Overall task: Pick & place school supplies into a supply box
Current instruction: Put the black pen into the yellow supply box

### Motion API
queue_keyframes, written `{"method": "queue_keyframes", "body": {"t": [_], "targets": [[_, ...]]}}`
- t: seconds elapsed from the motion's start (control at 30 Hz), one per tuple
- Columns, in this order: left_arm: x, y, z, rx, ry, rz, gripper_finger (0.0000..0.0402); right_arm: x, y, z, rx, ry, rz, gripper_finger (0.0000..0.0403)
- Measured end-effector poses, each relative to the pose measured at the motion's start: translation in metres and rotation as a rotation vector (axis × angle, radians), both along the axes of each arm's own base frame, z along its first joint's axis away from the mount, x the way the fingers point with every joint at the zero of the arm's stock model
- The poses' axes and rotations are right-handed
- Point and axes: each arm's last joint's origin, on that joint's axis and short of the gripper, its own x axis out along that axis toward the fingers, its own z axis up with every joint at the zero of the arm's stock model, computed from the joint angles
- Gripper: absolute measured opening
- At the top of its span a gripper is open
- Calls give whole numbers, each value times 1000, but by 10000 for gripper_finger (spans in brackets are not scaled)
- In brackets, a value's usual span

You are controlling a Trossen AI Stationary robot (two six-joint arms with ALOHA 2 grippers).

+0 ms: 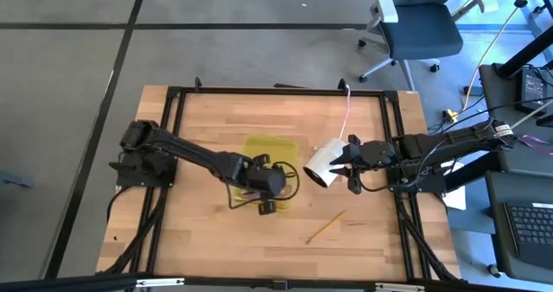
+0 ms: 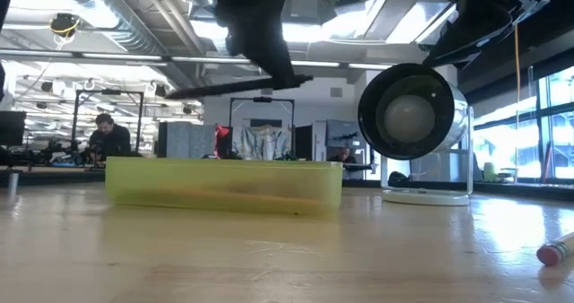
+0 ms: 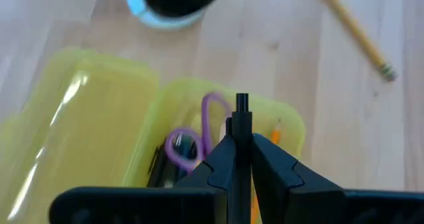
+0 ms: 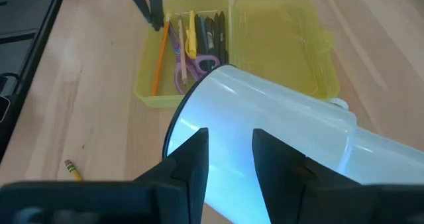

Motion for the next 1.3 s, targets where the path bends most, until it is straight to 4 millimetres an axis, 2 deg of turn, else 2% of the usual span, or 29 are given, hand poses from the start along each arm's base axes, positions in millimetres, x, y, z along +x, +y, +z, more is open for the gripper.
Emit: {"method": "queue_keyframes", "body": {"t": [0.13, 0.23, 0.37, 0.5, 0.9, 1.3], "targets": [[-8, 15, -12, -61, -69, -28, 30, 0, 0, 0, 0, -1, -1, 121], [-14, 24, -29, -84, -15, -16, 30, 0, 0, 1, 3, -7, -2, 121], [-15, 29, -46, -103, 34, -16, 30, 0, 0, 0, 21, -6, -16, 121], [-13, 30, -53, -81, 49, -49, 30, 0, 0, 0, 19, -7, -20, 121], [-5, 30, -52, -24, -26, -69, 31, 0, 0, 0, 17, -7, -24, 121], [-5, 29, -54, -61, -20, -27, 31, 0, 0, 0, 15, -6, -23, 121]]}}
